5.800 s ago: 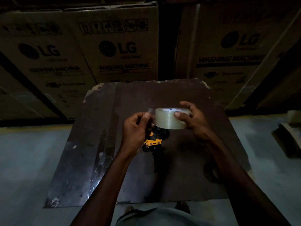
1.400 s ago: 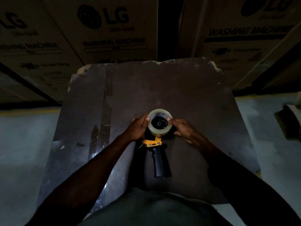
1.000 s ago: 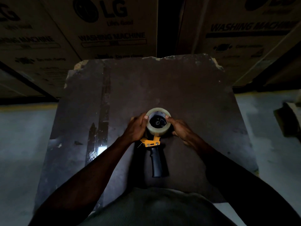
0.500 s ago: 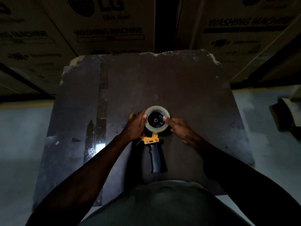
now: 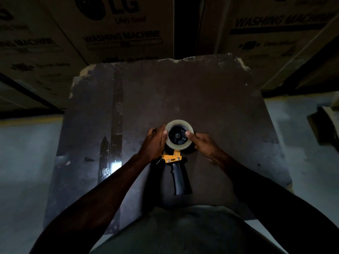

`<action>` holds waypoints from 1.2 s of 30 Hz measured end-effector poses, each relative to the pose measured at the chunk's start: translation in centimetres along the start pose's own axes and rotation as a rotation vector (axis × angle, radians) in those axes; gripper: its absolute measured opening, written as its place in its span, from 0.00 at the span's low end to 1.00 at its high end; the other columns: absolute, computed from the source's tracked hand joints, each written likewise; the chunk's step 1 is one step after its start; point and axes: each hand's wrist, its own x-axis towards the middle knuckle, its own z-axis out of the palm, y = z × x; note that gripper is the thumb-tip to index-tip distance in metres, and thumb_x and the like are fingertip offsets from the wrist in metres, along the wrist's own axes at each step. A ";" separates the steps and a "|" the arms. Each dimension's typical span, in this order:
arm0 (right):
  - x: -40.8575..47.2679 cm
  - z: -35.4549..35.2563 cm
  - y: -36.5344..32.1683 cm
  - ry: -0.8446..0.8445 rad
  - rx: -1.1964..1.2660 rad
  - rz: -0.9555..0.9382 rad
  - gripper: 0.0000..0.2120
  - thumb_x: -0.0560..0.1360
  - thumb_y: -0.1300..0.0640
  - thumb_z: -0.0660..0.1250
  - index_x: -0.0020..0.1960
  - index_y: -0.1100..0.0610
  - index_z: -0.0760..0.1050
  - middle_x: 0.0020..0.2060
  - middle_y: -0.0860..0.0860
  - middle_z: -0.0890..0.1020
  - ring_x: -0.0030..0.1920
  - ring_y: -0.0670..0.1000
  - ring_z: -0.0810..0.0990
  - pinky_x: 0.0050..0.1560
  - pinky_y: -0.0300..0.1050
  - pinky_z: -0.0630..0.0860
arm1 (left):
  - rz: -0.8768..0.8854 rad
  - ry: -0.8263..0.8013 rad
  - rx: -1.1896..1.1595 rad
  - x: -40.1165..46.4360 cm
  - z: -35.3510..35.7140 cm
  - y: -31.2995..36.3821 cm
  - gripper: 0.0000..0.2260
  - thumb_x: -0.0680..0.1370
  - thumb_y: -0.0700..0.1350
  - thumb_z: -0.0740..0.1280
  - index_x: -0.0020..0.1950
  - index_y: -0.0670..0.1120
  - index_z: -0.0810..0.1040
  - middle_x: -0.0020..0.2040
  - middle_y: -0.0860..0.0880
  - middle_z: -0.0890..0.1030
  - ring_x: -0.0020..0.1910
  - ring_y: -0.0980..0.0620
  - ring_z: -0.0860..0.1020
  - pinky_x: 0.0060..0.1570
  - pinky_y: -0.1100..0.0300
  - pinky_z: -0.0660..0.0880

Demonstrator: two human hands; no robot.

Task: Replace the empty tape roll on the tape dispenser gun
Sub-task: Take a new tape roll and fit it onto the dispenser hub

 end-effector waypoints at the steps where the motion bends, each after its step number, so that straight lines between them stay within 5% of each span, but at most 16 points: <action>1: 0.2 -0.1 0.0 0.013 -0.006 0.005 0.31 0.69 0.30 0.69 0.41 0.61 0.80 0.33 0.51 0.76 0.36 0.50 0.71 0.38 0.51 0.66 | 0.007 0.010 0.001 -0.1 -0.2 0.3 0.17 0.84 0.48 0.49 0.70 0.48 0.69 0.63 0.47 0.78 0.62 0.49 0.69 0.59 0.67 0.57; 5: 0.0 0.1 -0.3 0.023 0.041 0.003 0.25 0.67 0.31 0.70 0.41 0.55 0.78 0.33 0.54 0.72 0.35 0.51 0.69 0.36 0.48 0.64 | 0.004 0.012 -0.006 -0.6 -0.4 0.7 0.16 0.85 0.47 0.50 0.70 0.48 0.68 0.62 0.47 0.78 0.62 0.50 0.67 0.58 0.62 0.61; 11: 0.0 0.1 -0.8 0.016 0.086 0.049 0.37 0.61 0.25 0.71 0.49 0.59 0.82 0.38 0.55 0.79 0.41 0.52 0.75 0.42 0.49 0.69 | -0.101 -0.105 -0.114 0.2 -0.6 -0.2 0.19 0.82 0.58 0.48 0.71 0.56 0.66 0.65 0.51 0.77 0.66 0.47 0.69 0.66 0.53 0.65; 14: -0.3 0.0 -1.6 -0.022 0.121 0.053 0.23 0.76 0.43 0.69 0.54 0.64 0.81 0.43 0.57 0.81 0.44 0.52 0.78 0.39 0.41 0.74 | -0.151 -0.210 -0.279 1.5 -1.2 -0.7 0.21 0.81 0.59 0.51 0.71 0.55 0.69 0.66 0.50 0.78 0.67 0.51 0.72 0.71 0.50 0.63; 17: -0.2 -0.2 -1.9 -0.040 0.161 0.094 0.19 0.79 0.49 0.67 0.58 0.65 0.80 0.52 0.61 0.85 0.51 0.53 0.82 0.51 0.45 0.78 | -0.217 -0.422 -0.460 2.5 -3.0 -0.2 0.15 0.82 0.53 0.59 0.67 0.53 0.73 0.57 0.47 0.82 0.50 0.51 0.77 0.52 0.57 0.73; 19: 0.1 -0.2 -2.1 -0.050 0.187 0.130 0.20 0.78 0.48 0.68 0.60 0.64 0.80 0.57 0.61 0.84 0.57 0.56 0.83 0.61 0.53 0.77 | -0.255 -0.522 -0.548 3.0 -4.4 0.6 0.12 0.82 0.46 0.61 0.64 0.48 0.76 0.45 0.51 0.83 0.36 0.59 0.78 0.36 0.66 0.72; 22: 0.2 -0.2 -2.5 -0.069 0.224 0.164 0.20 0.78 0.48 0.68 0.60 0.63 0.80 0.56 0.58 0.85 0.58 0.54 0.83 0.62 0.54 0.76 | -0.316 -0.618 -0.596 3.7 -5.5 1.1 0.07 0.82 0.40 0.61 0.52 0.44 0.78 0.29 0.55 0.82 0.24 0.63 0.76 0.25 0.71 0.70; 32: 0.6 0.2 -3.6 -0.046 0.257 0.208 0.22 0.77 0.47 0.70 0.60 0.64 0.80 0.56 0.59 0.85 0.59 0.56 0.83 0.64 0.57 0.76 | -0.343 -0.669 -0.683 4.3 -5.5 -0.1 0.08 0.81 0.42 0.62 0.56 0.43 0.79 0.43 0.51 0.86 0.41 0.57 0.83 0.38 0.67 0.77; 36: 0.8 0.5 -3.1 -0.013 0.249 0.195 0.32 0.69 0.41 0.74 0.58 0.68 0.79 0.56 0.64 0.84 0.58 0.60 0.83 0.64 0.65 0.75 | -0.337 -0.708 -0.689 4.5 -5.6 -0.3 0.10 0.78 0.46 0.66 0.57 0.42 0.79 0.45 0.48 0.85 0.42 0.52 0.83 0.39 0.63 0.77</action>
